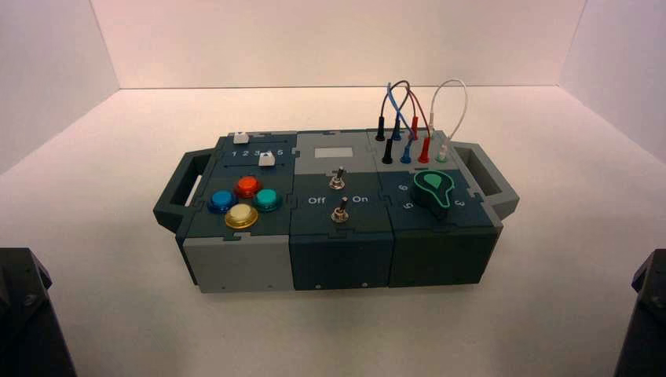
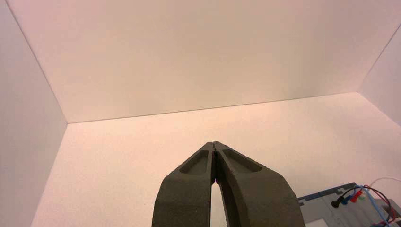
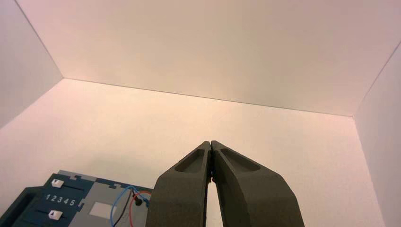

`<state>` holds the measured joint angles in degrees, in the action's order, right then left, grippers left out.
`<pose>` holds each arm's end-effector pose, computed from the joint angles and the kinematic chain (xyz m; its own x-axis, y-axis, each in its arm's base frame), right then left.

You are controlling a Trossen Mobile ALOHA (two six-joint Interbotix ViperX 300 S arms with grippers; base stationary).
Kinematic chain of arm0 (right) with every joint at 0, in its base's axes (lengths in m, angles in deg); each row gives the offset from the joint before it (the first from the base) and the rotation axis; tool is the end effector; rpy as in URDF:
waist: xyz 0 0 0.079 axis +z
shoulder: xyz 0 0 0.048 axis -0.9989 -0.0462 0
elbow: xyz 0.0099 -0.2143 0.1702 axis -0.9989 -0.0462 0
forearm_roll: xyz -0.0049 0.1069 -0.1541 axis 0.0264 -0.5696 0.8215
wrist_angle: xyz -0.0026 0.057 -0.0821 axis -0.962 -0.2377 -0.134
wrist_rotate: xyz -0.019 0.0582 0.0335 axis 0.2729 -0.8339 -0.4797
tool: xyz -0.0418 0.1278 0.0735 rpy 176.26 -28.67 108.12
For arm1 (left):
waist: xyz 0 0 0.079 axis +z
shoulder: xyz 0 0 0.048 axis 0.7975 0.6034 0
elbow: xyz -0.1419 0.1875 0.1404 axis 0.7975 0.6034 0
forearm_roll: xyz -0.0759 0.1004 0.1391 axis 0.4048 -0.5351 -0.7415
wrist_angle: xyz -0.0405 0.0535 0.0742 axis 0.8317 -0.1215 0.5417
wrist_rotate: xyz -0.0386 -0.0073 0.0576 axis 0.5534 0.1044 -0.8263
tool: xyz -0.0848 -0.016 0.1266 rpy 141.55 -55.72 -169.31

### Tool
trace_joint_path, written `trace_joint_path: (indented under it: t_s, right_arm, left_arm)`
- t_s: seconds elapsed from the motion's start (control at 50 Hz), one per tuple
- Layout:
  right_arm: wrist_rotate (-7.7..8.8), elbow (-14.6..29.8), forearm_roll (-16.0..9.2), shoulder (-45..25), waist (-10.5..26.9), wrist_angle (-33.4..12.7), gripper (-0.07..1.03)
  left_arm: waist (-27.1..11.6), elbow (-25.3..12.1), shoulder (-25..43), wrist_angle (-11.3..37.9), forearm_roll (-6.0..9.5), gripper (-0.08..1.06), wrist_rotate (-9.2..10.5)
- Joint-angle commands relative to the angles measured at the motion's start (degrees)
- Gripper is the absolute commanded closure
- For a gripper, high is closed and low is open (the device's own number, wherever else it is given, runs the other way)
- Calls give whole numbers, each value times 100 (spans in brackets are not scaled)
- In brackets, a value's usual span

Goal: Push the red button with the left gripper.

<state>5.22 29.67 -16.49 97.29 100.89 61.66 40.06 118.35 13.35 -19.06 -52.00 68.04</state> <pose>0.2900 0.0746 0.2490 0.9024 0.2379 -0.3594 -0.2368 0.9704 0.0477 0.2938 -0.0693 0.2469 0.9186 -0.2203 -0.3280 0.2187 0.9749 -0.0422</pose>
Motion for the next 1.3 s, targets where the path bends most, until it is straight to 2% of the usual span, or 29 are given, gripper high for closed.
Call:
trace_joint_path:
  t_s: [0.02, 0.26, 0.36, 0.54, 0.62, 0.78, 0.86, 0.98, 1.16, 1.3]
  right_arm:
    - [-9, 114, 18, -35, -18, 53, 99]
    - [-26, 114, 18, -35, -18, 53, 99]
    - [-26, 97, -9, -35, -26, 53, 99]
    - [-62, 105, -88, -79, -18, -53, 99]
    - [-70, 114, -193, -114, -18, -167, 99]
    - [-44, 202, -501, -316, 70, -589, 99]
    - [-26, 299, -536, -475, 255, -870, 99]
    - [0, 360, -527, -686, 809, -1116, 99]
    - [9, 387, -571, -932, 1626, -1327, 99]
    - [0, 378, -633, -1266, 2215, -1389, 99]
  left_arm:
    - [9, -167, 44, -26, 9, 101, 9]
    - [9, -132, 44, -18, 9, 101, 9]
    - [9, -185, 62, 220, 9, 101, 9]
    - [0, -431, 105, 1424, 53, 101, 9]
    - [-44, -545, 105, 2065, 167, 101, 0]
    - [-132, -668, 158, 2997, 202, 101, 9]
    - [-149, -703, 185, 3313, 255, 101, 9]
    - [-264, -712, 246, 3735, 290, 101, 9]
    - [-606, -686, 466, 3867, 316, 101, 18]
    - [-853, -668, 694, 3867, 325, 101, 97]
